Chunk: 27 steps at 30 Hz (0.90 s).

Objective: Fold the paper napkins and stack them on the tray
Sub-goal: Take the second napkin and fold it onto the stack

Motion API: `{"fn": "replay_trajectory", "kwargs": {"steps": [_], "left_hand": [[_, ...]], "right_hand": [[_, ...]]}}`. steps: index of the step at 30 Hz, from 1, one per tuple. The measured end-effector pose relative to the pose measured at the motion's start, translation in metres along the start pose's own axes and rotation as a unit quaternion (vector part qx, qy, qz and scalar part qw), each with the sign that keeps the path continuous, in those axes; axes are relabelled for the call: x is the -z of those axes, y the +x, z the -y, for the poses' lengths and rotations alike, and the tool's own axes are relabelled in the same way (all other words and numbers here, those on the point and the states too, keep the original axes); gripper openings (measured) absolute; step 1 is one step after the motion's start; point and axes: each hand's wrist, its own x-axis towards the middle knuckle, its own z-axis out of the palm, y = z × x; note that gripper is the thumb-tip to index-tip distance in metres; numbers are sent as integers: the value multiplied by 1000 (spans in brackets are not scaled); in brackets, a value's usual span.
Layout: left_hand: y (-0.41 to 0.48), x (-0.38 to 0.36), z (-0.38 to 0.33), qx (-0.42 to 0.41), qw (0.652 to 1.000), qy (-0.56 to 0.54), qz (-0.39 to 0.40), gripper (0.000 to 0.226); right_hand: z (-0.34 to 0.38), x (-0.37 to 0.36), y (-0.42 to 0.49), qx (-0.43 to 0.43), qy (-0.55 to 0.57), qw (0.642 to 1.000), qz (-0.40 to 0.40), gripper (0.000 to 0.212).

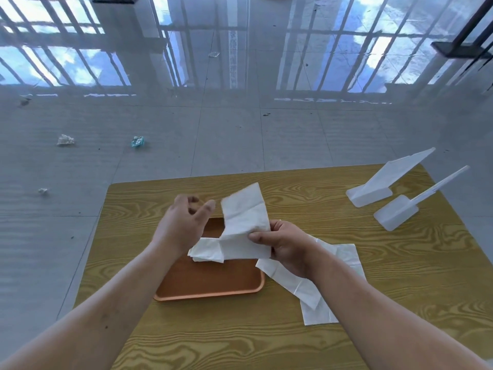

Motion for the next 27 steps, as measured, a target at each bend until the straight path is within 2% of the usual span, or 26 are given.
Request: {"fn": "replay_trajectory", "kwargs": {"steps": [3, 6, 9, 11, 14, 15, 17, 24, 27], "left_hand": [[-15, -6, 14, 63, 985, -116, 115, 89], [-26, -14, 19, 54, 953, -192, 226, 114], [-29, -24, 21, 37, 940, -214, 262, 114], [-28, -27, 20, 23, 952, -198, 231, 116], [-27, -29, 21, -8, 977, -107, 186, 119], [-27, -29, 22, -19, 980, -75, 182, 120], [-28, -31, 24, -32, 979, -45, 194, 114], [-33, -36, 18, -11, 958, -117, 260, 105], [-35, -38, 15, -2, 951, -141, 274, 83]], "right_hand": [[-3, 1, 5, -4, 38, 999, -19, 37], [-3, -1, 7, 1, 41, 999, -7, 31], [-2, -5, 7, 21, 9, 1000, -7, 32], [-2, -7, 6, 32, -36, 998, -32, 59], [-5, -6, 7, 44, -94, 993, -61, 107], [-6, -5, 6, 51, -102, 992, -61, 112], [-5, -4, 3, 64, -114, 990, -49, 113], [6, -8, -8, 81, -185, 979, -23, 90], [9, -7, -10, 87, -215, 973, -20, 86]]}}
